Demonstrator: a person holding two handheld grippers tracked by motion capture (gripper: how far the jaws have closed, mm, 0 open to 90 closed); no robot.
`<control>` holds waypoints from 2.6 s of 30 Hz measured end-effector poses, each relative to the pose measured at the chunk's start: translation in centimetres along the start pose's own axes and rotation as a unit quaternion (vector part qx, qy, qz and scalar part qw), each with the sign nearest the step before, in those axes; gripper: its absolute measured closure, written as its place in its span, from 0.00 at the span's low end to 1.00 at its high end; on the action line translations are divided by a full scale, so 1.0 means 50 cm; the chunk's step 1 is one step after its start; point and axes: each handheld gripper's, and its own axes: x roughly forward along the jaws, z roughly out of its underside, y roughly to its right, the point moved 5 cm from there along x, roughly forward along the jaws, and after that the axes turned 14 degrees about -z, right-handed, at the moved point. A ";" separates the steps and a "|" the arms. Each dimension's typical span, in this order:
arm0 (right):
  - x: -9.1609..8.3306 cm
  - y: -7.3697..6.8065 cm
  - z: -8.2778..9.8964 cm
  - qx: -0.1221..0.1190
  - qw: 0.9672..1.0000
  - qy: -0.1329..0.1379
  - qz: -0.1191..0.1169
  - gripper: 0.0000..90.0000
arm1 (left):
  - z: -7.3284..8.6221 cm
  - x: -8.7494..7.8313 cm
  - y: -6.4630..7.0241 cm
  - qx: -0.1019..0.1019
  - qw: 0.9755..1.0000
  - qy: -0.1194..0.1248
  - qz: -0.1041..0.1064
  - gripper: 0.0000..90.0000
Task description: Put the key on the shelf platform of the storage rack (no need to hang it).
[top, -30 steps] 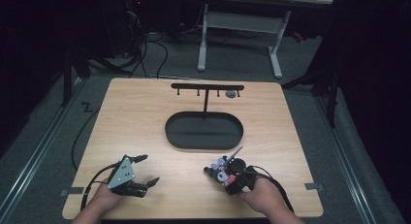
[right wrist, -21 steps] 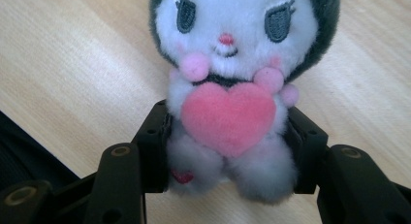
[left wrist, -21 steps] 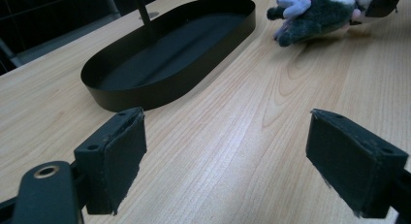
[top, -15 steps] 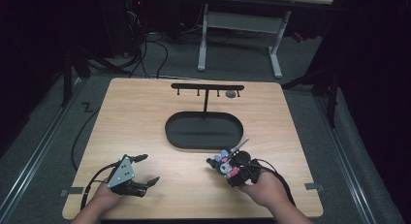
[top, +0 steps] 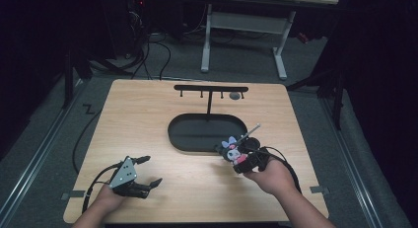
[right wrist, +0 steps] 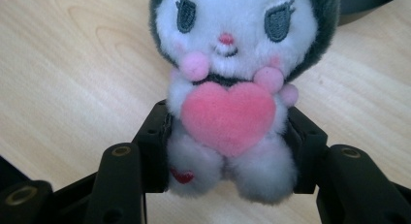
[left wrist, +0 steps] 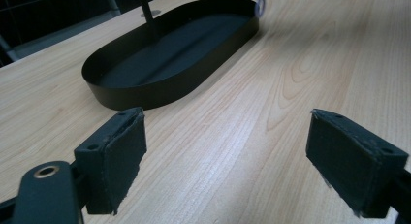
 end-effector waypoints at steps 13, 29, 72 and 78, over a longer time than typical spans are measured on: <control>-0.006 0.014 -0.061 -0.002 1.000 0.002 0.013 0.52 | 0.001 -0.012 0.000 0.001 1.000 0.008 -0.004 0.17; 0.020 0.022 -0.160 -0.001 1.000 0.005 0.010 0.52 | 0.001 -0.011 0.009 0.016 1.000 0.005 -0.005 0.17; 0.139 0.064 -0.250 0.008 0.999 -0.029 0.023 0.52 | 0.001 -0.011 0.008 0.011 1.000 0.010 0.012 0.17; 0.148 0.074 -0.231 0.015 0.999 -0.045 0.024 0.52 | 0.001 -0.008 0.009 0.015 1.000 0.004 0.016 0.17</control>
